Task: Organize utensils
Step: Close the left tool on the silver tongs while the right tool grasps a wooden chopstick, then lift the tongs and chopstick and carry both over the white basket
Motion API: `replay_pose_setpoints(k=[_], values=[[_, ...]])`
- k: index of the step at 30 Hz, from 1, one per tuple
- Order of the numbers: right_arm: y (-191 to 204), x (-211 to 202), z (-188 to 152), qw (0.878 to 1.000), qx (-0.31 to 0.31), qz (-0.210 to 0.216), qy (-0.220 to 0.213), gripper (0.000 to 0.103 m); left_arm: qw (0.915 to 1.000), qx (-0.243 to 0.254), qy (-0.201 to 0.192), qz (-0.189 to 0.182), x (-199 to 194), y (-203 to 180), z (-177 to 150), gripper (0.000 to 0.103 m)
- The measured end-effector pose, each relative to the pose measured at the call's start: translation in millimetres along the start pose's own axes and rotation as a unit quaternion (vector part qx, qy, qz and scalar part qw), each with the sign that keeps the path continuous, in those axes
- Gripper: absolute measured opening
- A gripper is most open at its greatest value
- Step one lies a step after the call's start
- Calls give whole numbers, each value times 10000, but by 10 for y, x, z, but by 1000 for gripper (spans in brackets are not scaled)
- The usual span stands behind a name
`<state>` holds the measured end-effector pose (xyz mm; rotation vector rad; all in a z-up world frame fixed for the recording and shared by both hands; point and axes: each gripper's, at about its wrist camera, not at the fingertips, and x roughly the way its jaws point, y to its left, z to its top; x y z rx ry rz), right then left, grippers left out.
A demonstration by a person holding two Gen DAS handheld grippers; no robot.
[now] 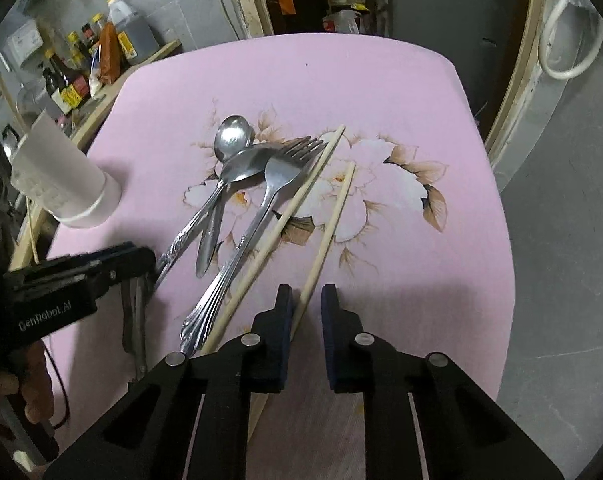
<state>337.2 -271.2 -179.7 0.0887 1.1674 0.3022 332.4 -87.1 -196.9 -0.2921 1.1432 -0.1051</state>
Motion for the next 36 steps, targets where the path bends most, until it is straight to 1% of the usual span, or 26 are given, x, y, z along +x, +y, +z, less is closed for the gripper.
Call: replay_pose_setpoints(k=[3, 6, 12, 15, 21, 26, 28, 32, 33, 35, 36], values=[[-40, 95, 109, 10000, 16, 12, 91, 13, 9999, 26, 124, -20, -7, 29, -2, 26], [-75, 185, 231, 9998, 112, 89, 168, 14, 9996, 68, 269, 45, 7, 11, 27, 26], [-48, 320, 432, 9995, 179, 18, 260, 14, 9987, -153, 473, 101, 13, 22, 64, 26], [-36, 358, 475, 9993, 243, 11, 296, 14, 9980, -271, 554, 146, 4, 46, 63, 26], [-50, 359, 444, 9990, 351, 30, 273, 14, 9965, -483, 660, 194, 5, 55, 23, 27], [-51, 373, 457, 9988, 377, 33, 298, 14, 9952, -672, 691, 169, -51, 107, -44, 38], [-54, 374, 462, 9988, 357, 4, 324, 14, 9952, -678, 688, 182, -66, 122, -66, 39], [-35, 377, 481, 9987, 330, -101, 365, 14, 9954, -546, 700, 357, -55, 61, -63, 38], [-19, 381, 486, 9987, 327, -137, 374, 14, 9953, -531, 702, 408, -49, 47, -58, 37], [16, 396, 498, 9985, 344, -199, 366, 14, 9949, -523, 666, 545, -38, 16, -59, 30], [20, 396, 497, 9985, 386, -207, 325, 14, 9948, -552, 662, 541, -34, 10, -57, 30]])
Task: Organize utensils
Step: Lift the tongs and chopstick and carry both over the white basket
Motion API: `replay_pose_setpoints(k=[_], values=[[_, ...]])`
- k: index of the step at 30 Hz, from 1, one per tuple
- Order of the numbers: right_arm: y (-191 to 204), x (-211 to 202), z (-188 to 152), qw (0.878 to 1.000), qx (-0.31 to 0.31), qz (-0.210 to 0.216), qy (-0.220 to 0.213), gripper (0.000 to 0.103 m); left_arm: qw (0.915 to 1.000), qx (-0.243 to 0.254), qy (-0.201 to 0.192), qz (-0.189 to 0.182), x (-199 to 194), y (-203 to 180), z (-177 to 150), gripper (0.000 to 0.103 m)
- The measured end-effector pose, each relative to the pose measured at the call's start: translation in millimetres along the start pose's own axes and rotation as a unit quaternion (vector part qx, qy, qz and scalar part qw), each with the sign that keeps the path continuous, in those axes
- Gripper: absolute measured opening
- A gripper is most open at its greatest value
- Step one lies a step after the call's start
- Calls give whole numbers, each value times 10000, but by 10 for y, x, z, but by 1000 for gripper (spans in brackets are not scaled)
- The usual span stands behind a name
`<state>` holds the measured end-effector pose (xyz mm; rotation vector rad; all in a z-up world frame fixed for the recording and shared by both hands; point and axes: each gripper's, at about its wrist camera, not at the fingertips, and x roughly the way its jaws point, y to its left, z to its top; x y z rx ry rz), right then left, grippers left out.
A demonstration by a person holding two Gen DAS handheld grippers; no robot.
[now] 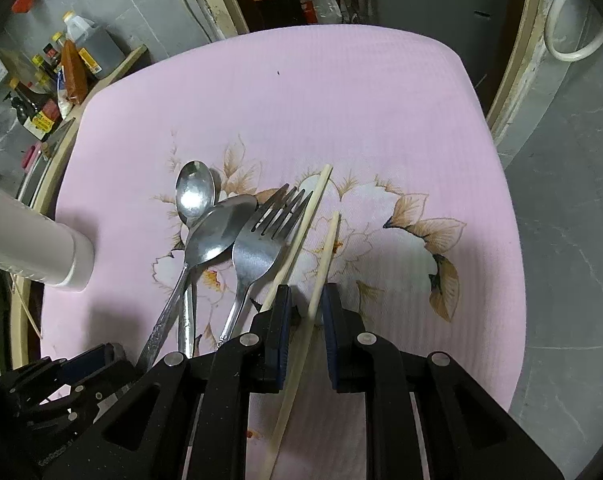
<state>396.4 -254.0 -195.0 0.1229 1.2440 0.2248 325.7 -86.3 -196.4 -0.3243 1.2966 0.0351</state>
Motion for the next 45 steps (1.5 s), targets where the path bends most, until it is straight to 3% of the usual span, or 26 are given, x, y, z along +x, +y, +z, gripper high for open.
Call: replay_pose_setpoints(k=[3, 8, 12, 19, 27, 34, 45], values=[[-27, -6, -9, 9999, 105, -55, -72, 8, 10000, 9, 4, -32, -1, -1, 12, 28], [-231, -60, -58, 9968, 676, 420, -126, 4, 9993, 25, -106, -366, -40, 78, 10, 26], [-286, -293, -206, 9886, 984, 964, -616, 4, 9974, 141, -344, -609, -137, 131, -21, 25], [-232, -664, -499, 9719, 1142, 1524, -1386, 4, 9903, 575, -906, -885, -474, 95, -141, 25], [-192, -981, -726, 9510, 1315, 1857, -2095, 4, 9749, 937, -1654, -1158, -916, 131, -260, 24], [32, -1236, -854, 9372, 1240, 1874, -2666, 4, 9609, 1098, -2245, -1195, -1281, 226, -288, 24], [654, -1805, -680, 8972, 842, 2183, -3746, 4, 9452, 1120, -2847, -1141, -1998, 620, -62, 24]])
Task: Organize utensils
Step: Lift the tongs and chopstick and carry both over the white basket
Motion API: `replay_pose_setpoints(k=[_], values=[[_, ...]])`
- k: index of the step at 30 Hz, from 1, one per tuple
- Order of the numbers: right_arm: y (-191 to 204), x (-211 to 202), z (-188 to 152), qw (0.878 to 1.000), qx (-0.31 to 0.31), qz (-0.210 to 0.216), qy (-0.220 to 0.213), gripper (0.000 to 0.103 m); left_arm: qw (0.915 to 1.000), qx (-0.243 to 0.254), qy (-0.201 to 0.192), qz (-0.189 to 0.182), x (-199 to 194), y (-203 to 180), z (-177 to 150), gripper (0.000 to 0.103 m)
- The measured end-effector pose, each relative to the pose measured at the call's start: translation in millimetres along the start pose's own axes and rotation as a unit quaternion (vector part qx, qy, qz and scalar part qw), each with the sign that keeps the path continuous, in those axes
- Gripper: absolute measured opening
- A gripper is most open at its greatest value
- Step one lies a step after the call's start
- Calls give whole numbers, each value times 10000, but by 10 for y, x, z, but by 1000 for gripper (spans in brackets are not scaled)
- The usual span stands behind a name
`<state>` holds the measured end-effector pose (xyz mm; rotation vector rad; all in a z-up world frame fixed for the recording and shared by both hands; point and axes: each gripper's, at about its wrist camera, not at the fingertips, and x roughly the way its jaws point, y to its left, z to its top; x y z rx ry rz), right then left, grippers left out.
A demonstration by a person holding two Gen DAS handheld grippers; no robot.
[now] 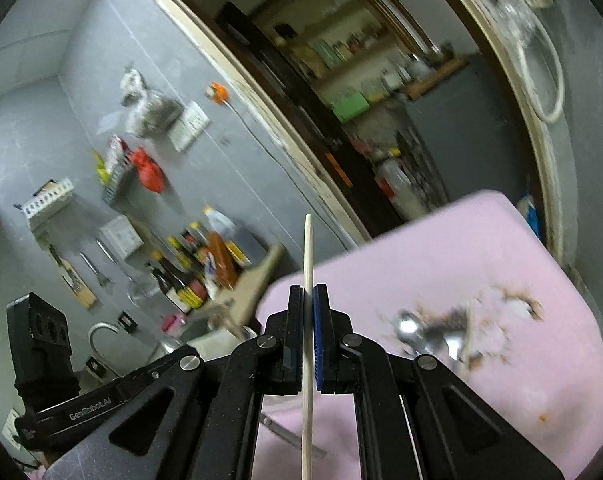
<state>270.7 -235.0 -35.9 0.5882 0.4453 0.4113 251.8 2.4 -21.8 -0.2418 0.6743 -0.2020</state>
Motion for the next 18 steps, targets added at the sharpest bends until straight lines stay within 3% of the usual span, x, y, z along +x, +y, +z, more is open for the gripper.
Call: replay_pose_setpoints(k=[12, 18], values=[[959, 339, 262, 9917, -436, 833, -877, 4, 9982, -31, -475, 370, -671, 690, 552, 23], [1276, 561, 249, 9858, -672, 861, -1275, 4, 9943, -20, -831, 673, -862, 1032, 789, 23]])
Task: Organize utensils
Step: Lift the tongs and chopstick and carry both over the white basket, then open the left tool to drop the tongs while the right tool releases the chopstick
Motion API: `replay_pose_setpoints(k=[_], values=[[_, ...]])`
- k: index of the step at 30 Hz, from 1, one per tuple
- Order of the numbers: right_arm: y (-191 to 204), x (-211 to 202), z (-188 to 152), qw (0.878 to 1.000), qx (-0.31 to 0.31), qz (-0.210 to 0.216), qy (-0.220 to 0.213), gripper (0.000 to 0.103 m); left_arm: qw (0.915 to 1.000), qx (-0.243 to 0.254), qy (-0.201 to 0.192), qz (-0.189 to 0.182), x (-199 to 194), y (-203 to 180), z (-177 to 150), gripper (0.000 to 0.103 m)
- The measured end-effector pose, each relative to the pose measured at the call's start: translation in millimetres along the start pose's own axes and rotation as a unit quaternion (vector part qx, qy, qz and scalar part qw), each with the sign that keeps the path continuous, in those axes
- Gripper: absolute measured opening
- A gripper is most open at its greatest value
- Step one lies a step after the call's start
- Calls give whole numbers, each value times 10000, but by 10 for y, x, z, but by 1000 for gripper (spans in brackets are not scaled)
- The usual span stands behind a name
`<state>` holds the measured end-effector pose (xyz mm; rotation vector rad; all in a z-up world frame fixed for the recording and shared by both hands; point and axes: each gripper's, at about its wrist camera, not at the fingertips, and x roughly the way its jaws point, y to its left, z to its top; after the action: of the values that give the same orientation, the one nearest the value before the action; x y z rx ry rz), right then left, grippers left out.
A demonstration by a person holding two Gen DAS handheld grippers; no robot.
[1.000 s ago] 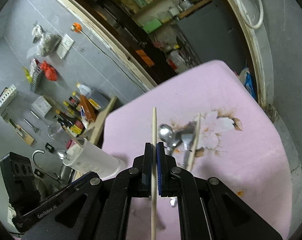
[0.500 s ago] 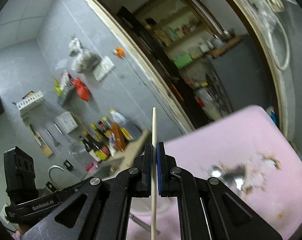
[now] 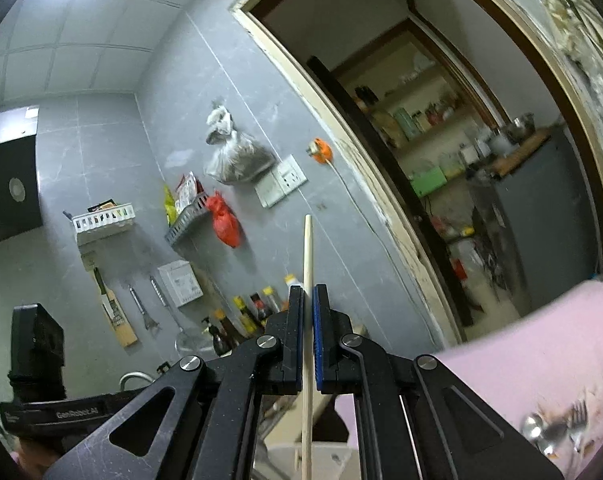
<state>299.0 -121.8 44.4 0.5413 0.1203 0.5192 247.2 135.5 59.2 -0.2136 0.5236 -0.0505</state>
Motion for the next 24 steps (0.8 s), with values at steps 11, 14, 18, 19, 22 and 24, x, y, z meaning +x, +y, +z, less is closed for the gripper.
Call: replay_pose_setpoints(k=[11, 14, 18, 19, 22, 24], values=[[259, 279, -338, 9920, -836, -859, -409, 4, 9994, 33, -135, 316, 300, 399, -32, 23], [290, 329, -433, 9883, -974, -1052, -518, 4, 9993, 50, -88, 359, 400, 437, -88, 23], [323, 386, -541, 9853, -1105, -1168, -576, 4, 9988, 179, -82, 456, 499, 444, -157, 23], [333, 398, -559, 9851, -1117, -1177, -572, 4, 9986, 208, -89, 476, 505, 438, -163, 23], [332, 440, -626, 9847, -1139, -1212, -525, 4, 9982, 278, -109, 526, 528, 451, -184, 23], [325, 456, -657, 9846, -1136, -1233, -490, 4, 9980, 298, -125, 546, 528, 453, -196, 23]])
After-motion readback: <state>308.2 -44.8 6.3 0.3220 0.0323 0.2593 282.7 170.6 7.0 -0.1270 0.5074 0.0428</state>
